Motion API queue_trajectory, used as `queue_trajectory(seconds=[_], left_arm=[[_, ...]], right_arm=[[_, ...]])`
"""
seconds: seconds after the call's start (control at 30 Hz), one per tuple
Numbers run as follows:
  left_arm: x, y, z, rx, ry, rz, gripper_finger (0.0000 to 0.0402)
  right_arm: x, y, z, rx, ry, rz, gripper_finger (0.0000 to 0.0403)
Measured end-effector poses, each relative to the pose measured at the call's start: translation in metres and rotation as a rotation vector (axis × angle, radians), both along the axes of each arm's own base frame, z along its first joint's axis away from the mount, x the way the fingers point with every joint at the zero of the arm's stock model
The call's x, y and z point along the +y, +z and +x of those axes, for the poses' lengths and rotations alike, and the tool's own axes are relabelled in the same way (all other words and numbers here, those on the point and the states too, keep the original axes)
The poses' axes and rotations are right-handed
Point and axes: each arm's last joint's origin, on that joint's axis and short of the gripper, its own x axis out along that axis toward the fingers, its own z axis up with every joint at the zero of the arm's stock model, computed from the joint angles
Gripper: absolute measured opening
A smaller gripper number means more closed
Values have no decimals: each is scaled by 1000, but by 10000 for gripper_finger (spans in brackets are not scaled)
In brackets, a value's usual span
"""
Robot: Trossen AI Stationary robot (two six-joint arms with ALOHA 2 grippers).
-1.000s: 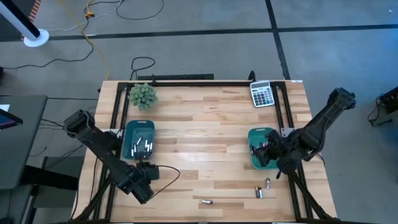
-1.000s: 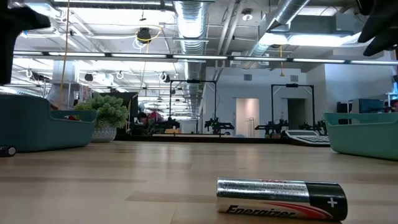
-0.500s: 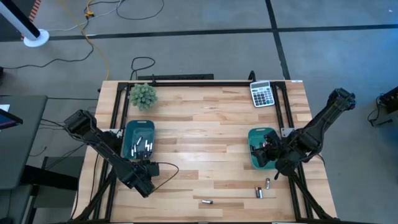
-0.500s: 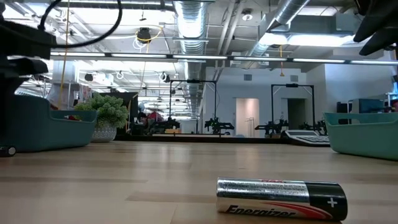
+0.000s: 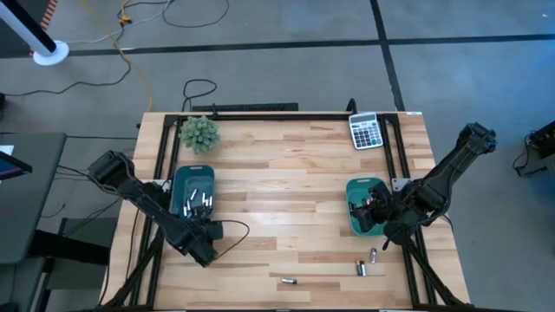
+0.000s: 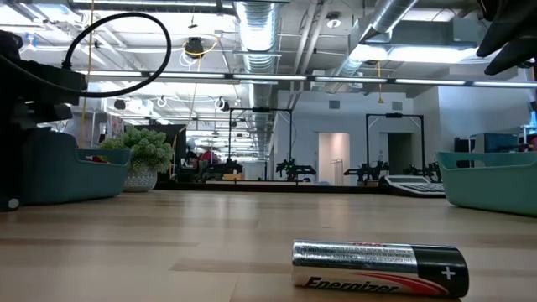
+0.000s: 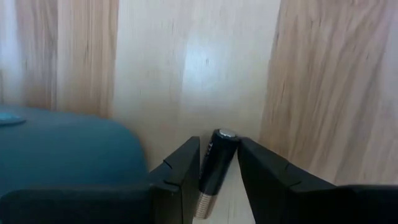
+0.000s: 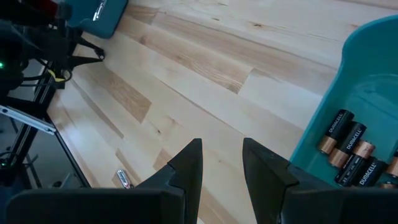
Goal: Sort batteries
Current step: Put the black battery into the green bin
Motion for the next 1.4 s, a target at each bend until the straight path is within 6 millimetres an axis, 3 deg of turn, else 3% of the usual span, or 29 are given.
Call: queue_trajectory(seconds=[0.23, 0.4, 0.47, 0.67, 0.77, 1.03, 1.27, 1.4], left_arm=[[2, -8, -3, 21, 45, -84, 103], [0, -8, -2, 47, 49, -138, 62], [-3, -5, 0, 40, 61, -155, 40], [-14, 11, 13, 18, 95, -214, 38], [-26, 26, 26, -24, 59, -327, 38], [-28, 71, 58, -171, 39, -326, 38], [-14, 117, 89, -322, -6, -261, 38], [4, 140, 110, -424, -3, -250, 38]], right_arm=[[0, 0, 0, 0, 0, 0, 129], [0, 0, 0, 1, 1, -2, 129], [0, 0, 0, 1, 3, -3, 129], [0, 0, 0, 1, 3, -3, 129], [0, 0, 0, 1, 3, -3, 129], [2, 1, 0, -9, 16, 4, 129], [12, 2, -6, -30, 79, 27, 129], [19, 6, -13, -34, 114, 48, 129]])
